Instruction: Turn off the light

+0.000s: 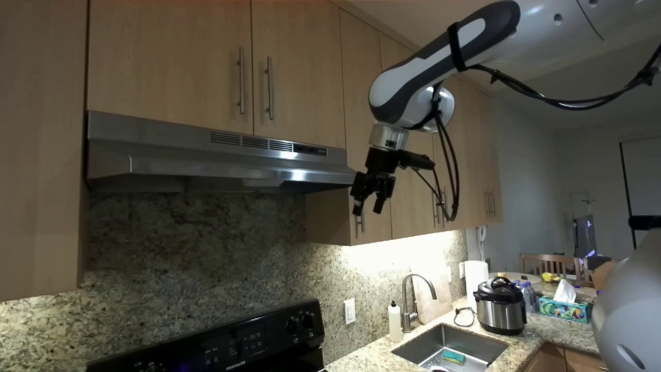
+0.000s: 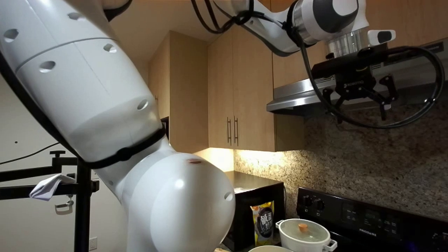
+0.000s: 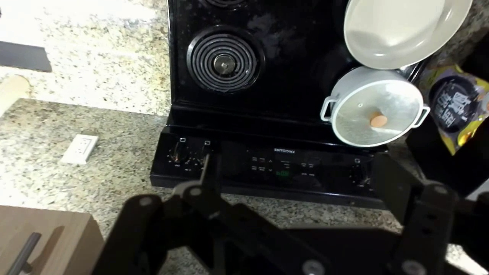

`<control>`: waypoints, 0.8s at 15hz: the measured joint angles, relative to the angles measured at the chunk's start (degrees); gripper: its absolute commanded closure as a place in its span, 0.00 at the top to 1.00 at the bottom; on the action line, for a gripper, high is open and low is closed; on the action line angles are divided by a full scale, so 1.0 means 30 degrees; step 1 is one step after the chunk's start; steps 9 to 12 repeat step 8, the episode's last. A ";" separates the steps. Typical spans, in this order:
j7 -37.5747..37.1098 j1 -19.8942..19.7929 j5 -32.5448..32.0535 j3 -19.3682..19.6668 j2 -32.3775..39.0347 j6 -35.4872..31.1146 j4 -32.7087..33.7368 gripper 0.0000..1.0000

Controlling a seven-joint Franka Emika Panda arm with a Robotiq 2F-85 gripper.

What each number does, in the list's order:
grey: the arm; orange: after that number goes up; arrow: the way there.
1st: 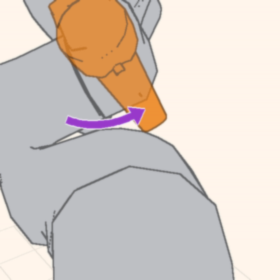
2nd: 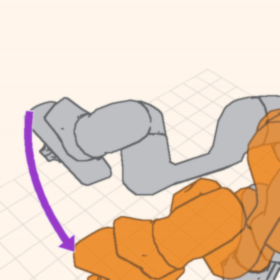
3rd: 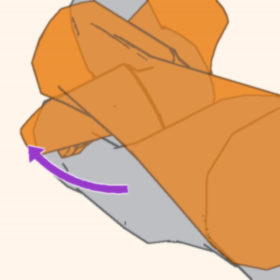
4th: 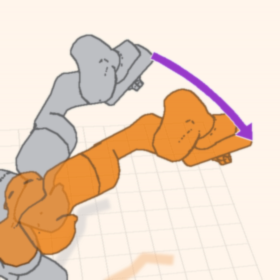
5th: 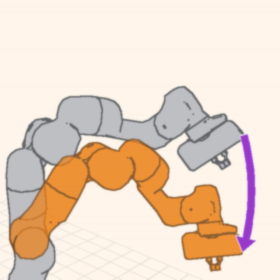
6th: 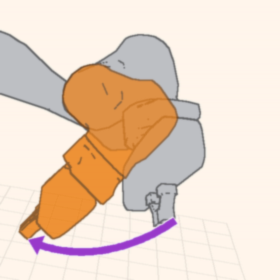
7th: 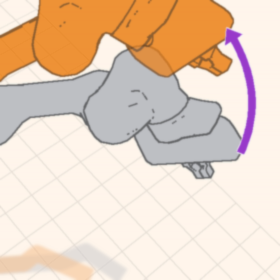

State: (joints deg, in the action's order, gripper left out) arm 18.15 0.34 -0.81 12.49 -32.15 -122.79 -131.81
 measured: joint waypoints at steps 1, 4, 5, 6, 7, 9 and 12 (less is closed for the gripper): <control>0.0460 0.0129 0.0005 0.0009 0.0000 0.0257 -0.0003 1.00; 0.1117 0.0240 0.0004 -0.0043 0.0000 0.0591 -0.0003 1.00; 0.1182 0.0239 0.0004 -0.0042 0.0000 0.0594 -0.0003 1.00; 0.1232 0.0239 0.0004 -0.0043 0.0000 0.0595 -0.0003 1.00; 0.1246 0.0239 0.0004 -0.0043 0.0000 0.0596 -0.0003 1.00; 0.1247 0.0239 0.0004 -0.0043 0.0000 0.0596 -0.0003 1.00; 0.1247 0.0239 0.0004 -0.0043 0.0000 0.0596 -0.0003 1.00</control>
